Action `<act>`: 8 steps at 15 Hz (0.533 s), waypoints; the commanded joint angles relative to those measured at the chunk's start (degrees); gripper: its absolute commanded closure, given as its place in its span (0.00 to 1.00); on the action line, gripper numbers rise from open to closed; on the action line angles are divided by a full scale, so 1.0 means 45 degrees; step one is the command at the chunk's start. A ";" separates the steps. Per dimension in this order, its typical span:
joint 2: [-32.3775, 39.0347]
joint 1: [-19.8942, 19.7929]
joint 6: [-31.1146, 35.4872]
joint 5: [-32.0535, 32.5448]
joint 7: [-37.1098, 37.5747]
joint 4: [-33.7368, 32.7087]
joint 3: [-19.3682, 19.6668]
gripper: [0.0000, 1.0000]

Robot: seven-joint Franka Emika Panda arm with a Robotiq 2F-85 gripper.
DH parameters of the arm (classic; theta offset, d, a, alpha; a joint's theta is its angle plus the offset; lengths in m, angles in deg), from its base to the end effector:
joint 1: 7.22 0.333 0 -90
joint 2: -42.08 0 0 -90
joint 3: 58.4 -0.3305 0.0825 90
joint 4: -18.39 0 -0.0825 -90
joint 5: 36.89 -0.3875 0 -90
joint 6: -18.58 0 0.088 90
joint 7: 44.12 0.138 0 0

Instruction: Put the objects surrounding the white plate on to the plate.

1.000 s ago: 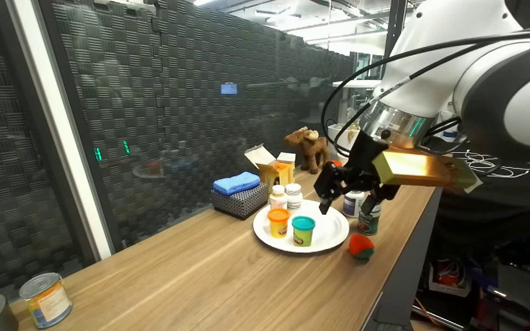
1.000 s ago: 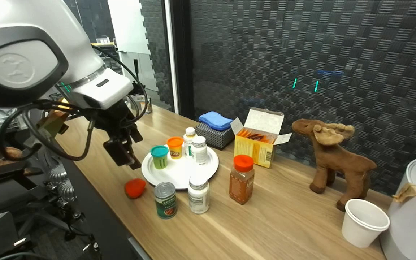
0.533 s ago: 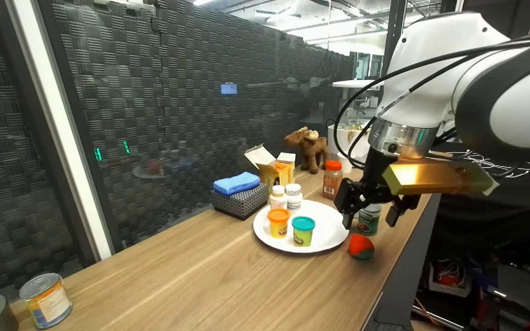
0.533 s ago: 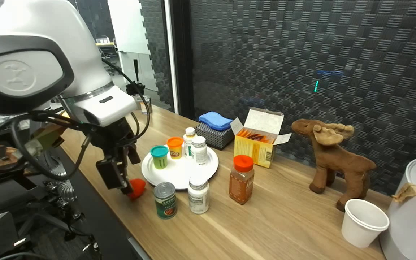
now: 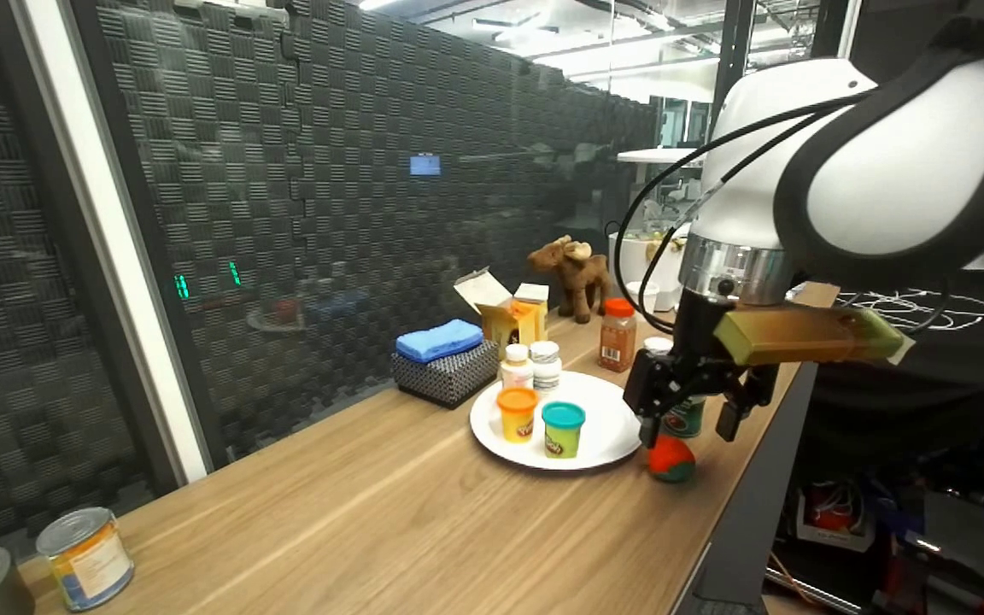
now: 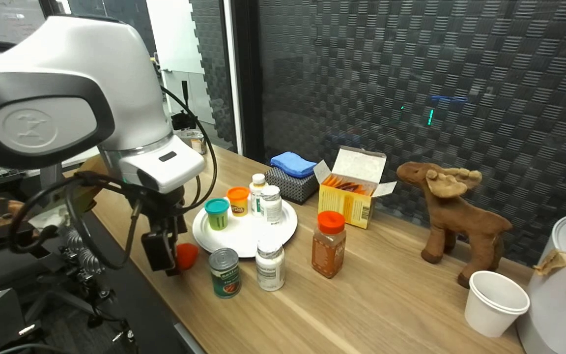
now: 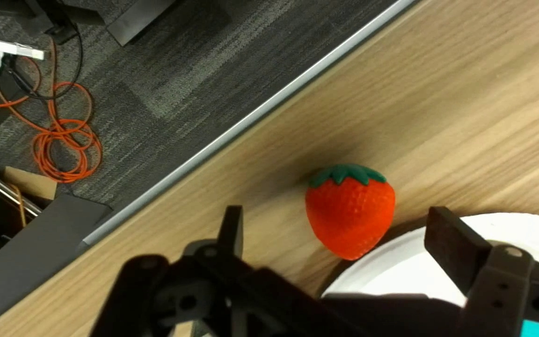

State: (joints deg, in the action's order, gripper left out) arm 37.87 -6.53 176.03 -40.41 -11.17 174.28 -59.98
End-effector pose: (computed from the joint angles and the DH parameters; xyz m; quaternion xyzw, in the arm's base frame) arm 0.4156 0.0145 0.2382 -0.9554 0.2908 -0.0443 0.0268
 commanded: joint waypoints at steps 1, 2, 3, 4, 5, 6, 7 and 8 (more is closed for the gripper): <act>0.0734 0.0091 -0.0234 -0.1651 -0.2153 -0.0948 0.0110 0.00; 0.0871 0.0083 -0.0297 -0.2002 -0.2567 -0.1134 0.0103 0.00; 0.1026 0.0063 -0.0379 -0.2292 -0.2907 -0.1316 0.0094 0.00; 0.1174 0.0038 -0.0551 -0.2398 -0.3077 -0.1475 0.0083 0.00; 0.1301 0.0011 -0.0696 -0.2379 -0.3108 -0.1598 0.0085 0.00; 0.1390 0.0013 -0.0850 -0.2331 -0.3138 -0.1666 0.0076 0.00; 0.1426 0.0013 -0.0952 -0.2127 -0.2953 -0.1677 0.0086 0.00; 0.1442 0.0017 -0.1090 -0.1844 -0.2721 -0.1632 0.0112 0.00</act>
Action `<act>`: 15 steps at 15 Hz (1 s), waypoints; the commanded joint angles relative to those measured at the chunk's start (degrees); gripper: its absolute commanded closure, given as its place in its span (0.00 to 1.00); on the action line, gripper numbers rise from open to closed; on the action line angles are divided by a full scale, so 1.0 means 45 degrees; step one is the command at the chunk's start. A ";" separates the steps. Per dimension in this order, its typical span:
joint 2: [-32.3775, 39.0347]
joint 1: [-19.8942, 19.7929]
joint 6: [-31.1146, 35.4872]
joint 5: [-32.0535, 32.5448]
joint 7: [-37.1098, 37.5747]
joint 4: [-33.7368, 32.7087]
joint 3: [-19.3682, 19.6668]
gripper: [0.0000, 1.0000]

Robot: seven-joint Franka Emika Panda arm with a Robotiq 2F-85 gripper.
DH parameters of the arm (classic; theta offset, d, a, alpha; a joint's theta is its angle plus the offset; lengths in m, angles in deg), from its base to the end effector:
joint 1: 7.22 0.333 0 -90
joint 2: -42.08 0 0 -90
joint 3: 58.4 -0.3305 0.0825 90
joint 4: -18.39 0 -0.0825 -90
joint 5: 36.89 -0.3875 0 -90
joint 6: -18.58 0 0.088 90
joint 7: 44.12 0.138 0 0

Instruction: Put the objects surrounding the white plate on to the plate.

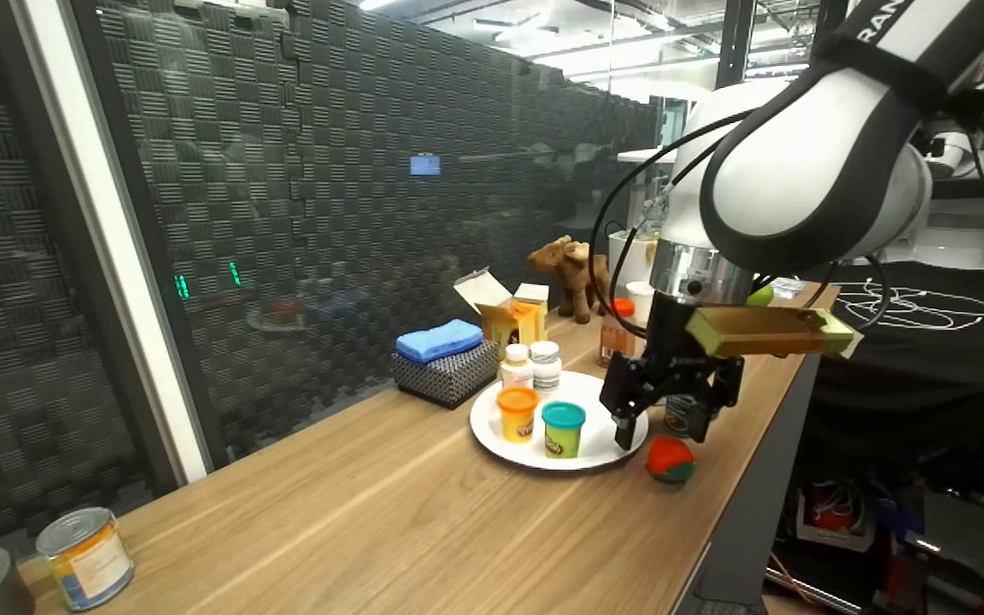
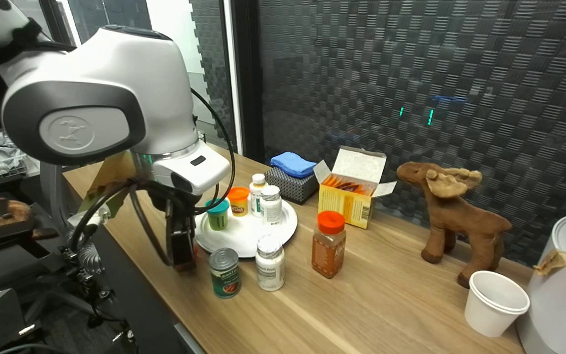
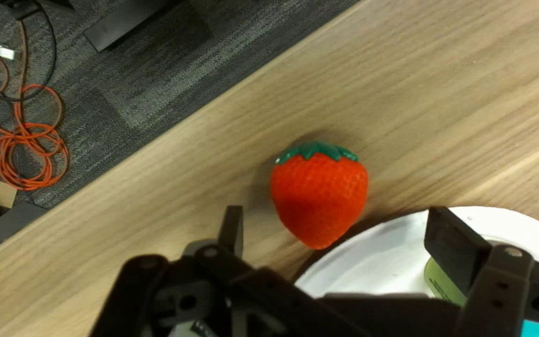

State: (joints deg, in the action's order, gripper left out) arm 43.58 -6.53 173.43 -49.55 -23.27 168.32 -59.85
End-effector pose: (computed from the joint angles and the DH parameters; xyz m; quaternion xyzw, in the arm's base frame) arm 0.4444 0.0121 0.2276 -0.9642 0.2586 -0.0190 0.0550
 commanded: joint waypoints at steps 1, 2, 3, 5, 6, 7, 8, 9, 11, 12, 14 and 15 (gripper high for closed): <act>0.0180 0.0027 -0.0652 0.0303 0.0052 -0.0284 0.0093 0.00; 0.0125 0.0037 -0.0742 0.0372 0.0135 -0.0199 0.0100 0.00; 0.0078 0.0044 -0.0865 0.0411 0.0137 -0.0140 0.0101 0.00; 0.0015 0.0053 -0.1128 0.0303 0.0032 -0.0108 0.0075 0.00; 0.0001 0.0061 -0.1217 0.0231 -0.0023 -0.0104 0.0057 0.25; 0.0005 0.0068 -0.1286 0.0174 -0.0048 -0.0112 0.0043 0.26; -0.0021 0.0079 -0.1321 0.0131 -0.0064 -0.0104 0.0028 0.34; -0.0024 0.0084 -0.1402 0.0119 -0.0069 -0.0111 0.0021 0.42; -0.0031 0.0097 -0.1463 0.0052 -0.0096 -0.0121 -0.0001 0.58; -0.0021 0.0104 -0.1501 -0.0007 -0.0123 -0.0136 -0.0015 0.64; -0.0080 0.0122 -0.1439 0.0063 -0.0025 -0.0102 -0.0024 0.74; -0.0111 0.0131 -0.1439 0.0083 -0.0017 -0.0099 -0.0032 0.74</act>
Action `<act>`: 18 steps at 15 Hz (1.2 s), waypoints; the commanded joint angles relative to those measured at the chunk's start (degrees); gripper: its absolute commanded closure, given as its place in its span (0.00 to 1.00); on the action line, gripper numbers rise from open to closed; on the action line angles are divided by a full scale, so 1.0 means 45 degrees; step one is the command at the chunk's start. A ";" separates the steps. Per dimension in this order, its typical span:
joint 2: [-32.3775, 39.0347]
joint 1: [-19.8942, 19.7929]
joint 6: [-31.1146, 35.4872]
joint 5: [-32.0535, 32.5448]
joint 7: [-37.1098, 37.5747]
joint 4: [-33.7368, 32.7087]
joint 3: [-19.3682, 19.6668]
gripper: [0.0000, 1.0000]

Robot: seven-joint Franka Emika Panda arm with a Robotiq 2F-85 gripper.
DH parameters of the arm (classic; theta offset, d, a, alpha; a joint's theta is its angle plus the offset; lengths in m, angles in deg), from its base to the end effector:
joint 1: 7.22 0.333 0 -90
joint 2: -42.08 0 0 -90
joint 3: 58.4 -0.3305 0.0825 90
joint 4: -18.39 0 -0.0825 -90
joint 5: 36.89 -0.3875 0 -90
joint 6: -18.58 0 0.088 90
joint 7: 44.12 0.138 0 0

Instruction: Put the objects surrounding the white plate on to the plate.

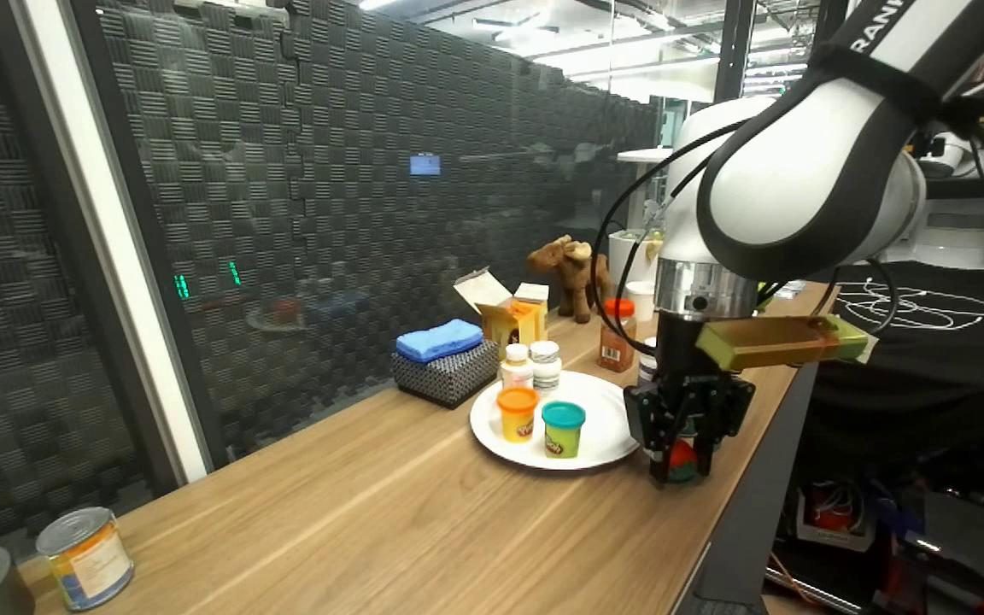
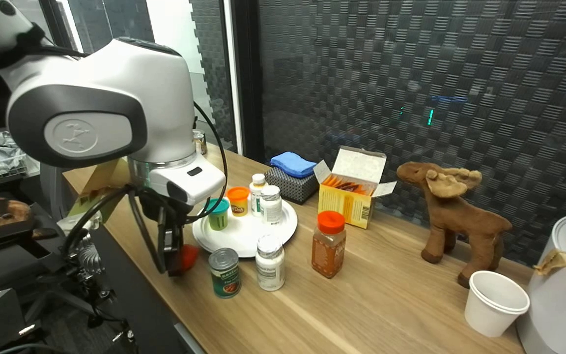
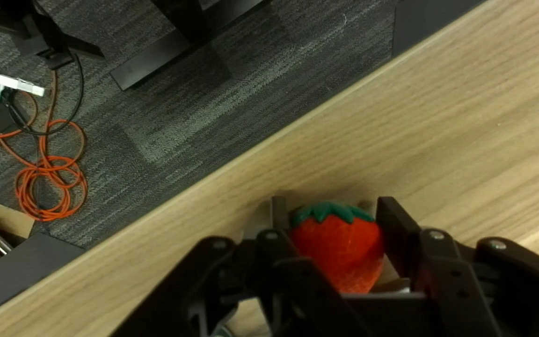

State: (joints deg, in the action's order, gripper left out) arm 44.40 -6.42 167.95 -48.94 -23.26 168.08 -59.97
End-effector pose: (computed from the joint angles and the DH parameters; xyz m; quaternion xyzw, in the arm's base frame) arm 0.4316 0.0169 0.2145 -0.9666 0.2501 0.0329 0.0463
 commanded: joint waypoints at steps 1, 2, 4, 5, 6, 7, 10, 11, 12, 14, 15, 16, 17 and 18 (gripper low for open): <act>-0.0320 0.0123 -0.0213 -0.0002 0.0046 -0.0042 -0.0010 0.74; -0.0406 0.0158 -0.0271 0.0067 0.0105 -0.0030 -0.0035 0.74; -0.0655 0.0253 -0.0422 0.0180 0.0259 -0.0014 -0.0114 0.74; -0.0827 0.0303 -0.0613 0.0241 0.0440 -0.0091 -0.0151 0.74; -0.0930 0.0345 -0.0776 0.0244 0.0569 -0.0222 -0.0191 0.74; -0.1009 0.0383 -0.0940 0.0279 0.0682 -0.0388 -0.0234 0.74; -0.0924 0.0410 -0.1101 0.0647 0.1468 -0.1256 -0.0325 0.74; -0.0801 0.0380 -0.1004 0.0809 0.1796 -0.1604 -0.0330 0.74; -0.0623 0.0335 -0.0795 0.1056 0.2184 -0.1957 -0.0313 0.74; -0.0151 0.0252 -0.0671 0.1439 0.2857 -0.2783 -0.0218 0.74; 0.0056 0.0231 -0.0727 0.1523 0.3068 -0.3155 -0.0161 0.74; 0.0286 0.0218 -0.0695 0.1506 0.3196 -0.3512 -0.0092 0.74; 0.0517 0.0223 -0.0624 0.1397 0.3271 -0.3840 -0.0026 0.74; 0.0770 0.0229 -0.0615 0.1337 0.3339 -0.4155 0.0047 0.74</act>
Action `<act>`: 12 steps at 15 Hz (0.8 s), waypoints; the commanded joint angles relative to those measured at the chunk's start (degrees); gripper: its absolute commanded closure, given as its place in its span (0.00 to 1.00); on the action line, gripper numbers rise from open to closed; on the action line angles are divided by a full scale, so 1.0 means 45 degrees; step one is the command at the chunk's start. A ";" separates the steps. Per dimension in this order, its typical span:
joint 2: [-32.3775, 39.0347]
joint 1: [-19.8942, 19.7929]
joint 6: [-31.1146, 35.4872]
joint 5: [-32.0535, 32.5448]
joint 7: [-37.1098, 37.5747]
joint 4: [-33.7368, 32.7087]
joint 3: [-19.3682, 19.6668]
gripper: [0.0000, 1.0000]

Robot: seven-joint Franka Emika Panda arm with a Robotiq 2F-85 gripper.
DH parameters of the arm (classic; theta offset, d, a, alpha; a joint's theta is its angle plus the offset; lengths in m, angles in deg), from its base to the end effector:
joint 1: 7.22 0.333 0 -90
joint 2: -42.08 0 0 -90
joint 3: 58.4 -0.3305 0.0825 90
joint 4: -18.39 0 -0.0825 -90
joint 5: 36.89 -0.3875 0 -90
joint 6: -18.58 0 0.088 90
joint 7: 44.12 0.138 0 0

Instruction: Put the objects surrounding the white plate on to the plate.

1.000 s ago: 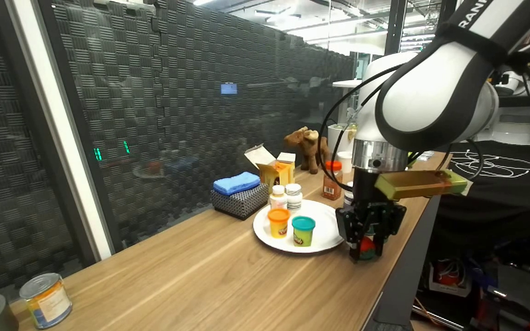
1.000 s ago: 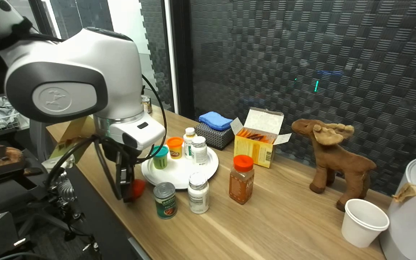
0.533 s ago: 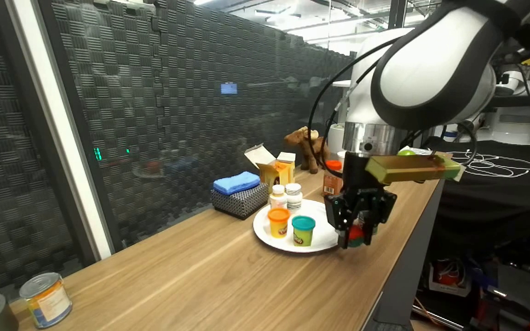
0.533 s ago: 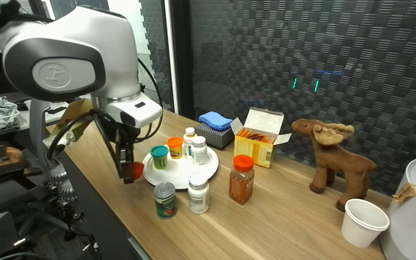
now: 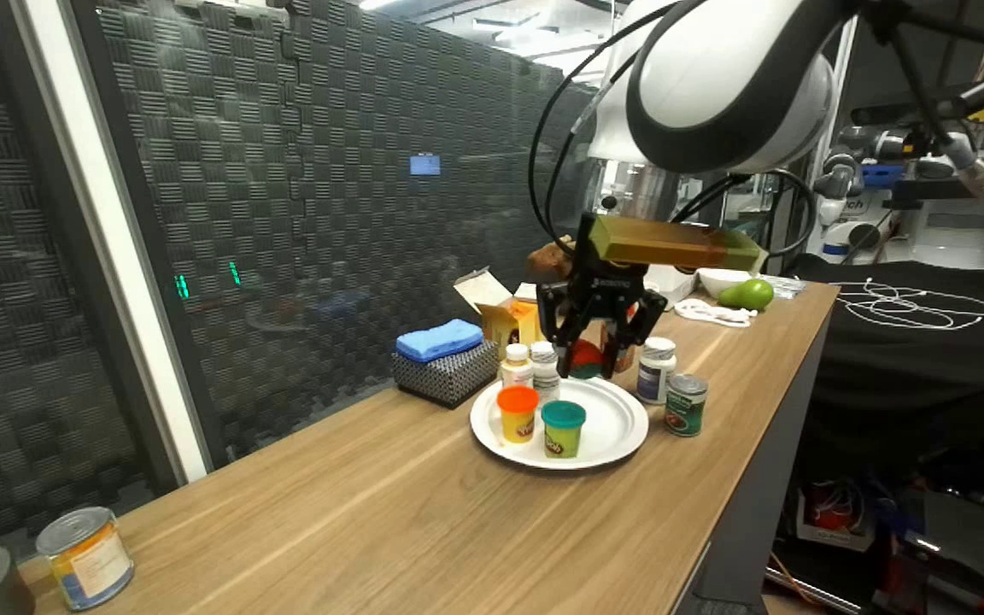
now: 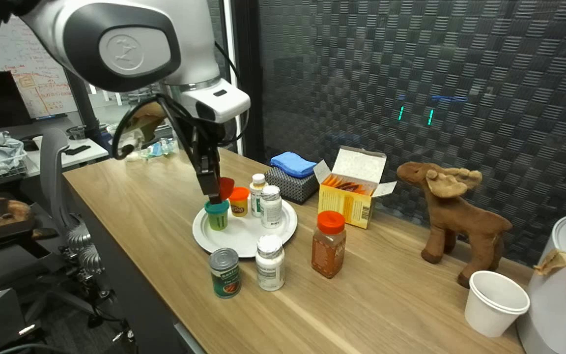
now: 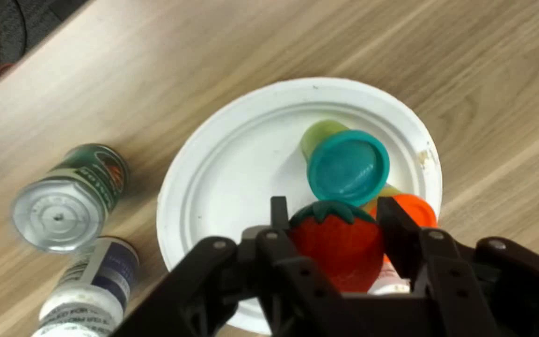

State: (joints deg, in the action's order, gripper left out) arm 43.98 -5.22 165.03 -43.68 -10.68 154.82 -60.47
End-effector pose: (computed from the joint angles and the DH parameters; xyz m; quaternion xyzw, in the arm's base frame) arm 0.5180 0.0372 0.3018 -0.9513 0.2978 -0.0551 0.0575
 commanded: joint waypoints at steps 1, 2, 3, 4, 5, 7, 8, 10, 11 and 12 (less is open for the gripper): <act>0.1121 -0.0036 -0.0001 0.0076 0.0560 -0.1523 0.0236 0.74; 0.1341 -0.0024 -0.0079 -0.0028 0.0548 -0.1778 0.0305 0.74; 0.1581 -0.0040 -0.0220 -0.0144 0.0461 -0.2082 0.0379 0.74; 0.1790 -0.0055 -0.0309 -0.0242 0.0347 -0.2323 0.0441 0.74; 0.1978 -0.0057 -0.0397 -0.0311 0.0291 -0.2542 0.0495 0.74; 0.2253 -0.0044 -0.0597 -0.0367 0.0191 -0.2873 0.0564 0.52; 0.2336 -0.0043 -0.0772 -0.0424 0.0094 -0.3008 0.0573 0.24; 0.2408 -0.0038 -0.0901 -0.0487 0.0023 -0.3140 0.0595 0.17; 0.2404 -0.0050 -0.0959 -0.0553 -0.0044 -0.3161 0.0585 0.10; 0.2361 -0.0067 -0.0983 -0.0636 -0.0124 -0.3138 0.0570 0.03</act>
State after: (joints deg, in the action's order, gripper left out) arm 54.44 -5.56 162.63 -44.72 -9.47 142.66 -58.17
